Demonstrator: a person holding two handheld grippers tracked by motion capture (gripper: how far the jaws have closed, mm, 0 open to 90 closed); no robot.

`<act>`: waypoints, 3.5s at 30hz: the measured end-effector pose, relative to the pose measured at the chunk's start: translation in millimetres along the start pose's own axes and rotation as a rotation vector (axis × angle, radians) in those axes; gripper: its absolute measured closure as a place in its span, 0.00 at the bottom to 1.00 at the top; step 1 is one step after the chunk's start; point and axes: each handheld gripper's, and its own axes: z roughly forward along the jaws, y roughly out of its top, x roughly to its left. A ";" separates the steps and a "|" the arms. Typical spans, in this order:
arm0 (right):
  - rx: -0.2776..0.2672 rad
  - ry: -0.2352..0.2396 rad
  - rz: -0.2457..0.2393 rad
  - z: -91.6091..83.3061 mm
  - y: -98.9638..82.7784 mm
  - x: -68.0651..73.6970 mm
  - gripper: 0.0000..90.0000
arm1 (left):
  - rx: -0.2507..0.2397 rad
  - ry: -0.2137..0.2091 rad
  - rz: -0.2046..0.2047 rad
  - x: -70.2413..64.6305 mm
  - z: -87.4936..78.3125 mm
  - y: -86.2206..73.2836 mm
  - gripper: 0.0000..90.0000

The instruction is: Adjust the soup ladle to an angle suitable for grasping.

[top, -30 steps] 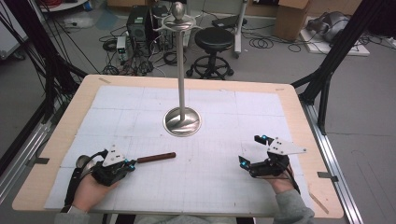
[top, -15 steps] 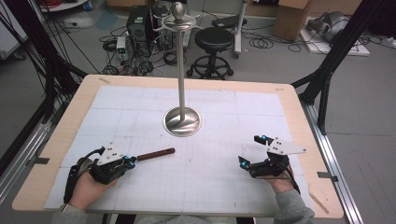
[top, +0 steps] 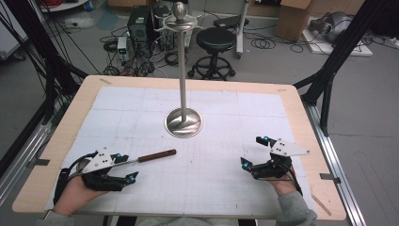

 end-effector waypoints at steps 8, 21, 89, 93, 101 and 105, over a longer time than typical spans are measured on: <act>0.006 0.005 0.007 0.8 -0.4 0.3 0.00 | -0.003 -0.067 0.070 6.6 -12.9 17.7 0.17; 0.012 0.012 0.003 0.8 -0.5 1.5 0.00 | 0.221 -0.113 0.112 30.7 -4.8 31.9 0.21; 0.004 0.023 -0.006 1.7 -0.1 1.8 0.00 | 0.804 -0.160 0.327 49.7 56.2 52.6 0.93; 0.006 0.022 -0.005 1.5 -0.1 2.0 0.00 | 0.804 -0.153 0.337 49.0 55.7 52.8 0.93; 0.004 0.020 0.000 1.3 0.0 1.8 0.00 | 0.700 -0.120 0.276 53.5 42.3 55.1 0.93; 0.004 0.020 -0.002 1.3 0.0 1.8 0.00 | 0.603 -0.117 0.233 55.4 30.4 56.5 0.93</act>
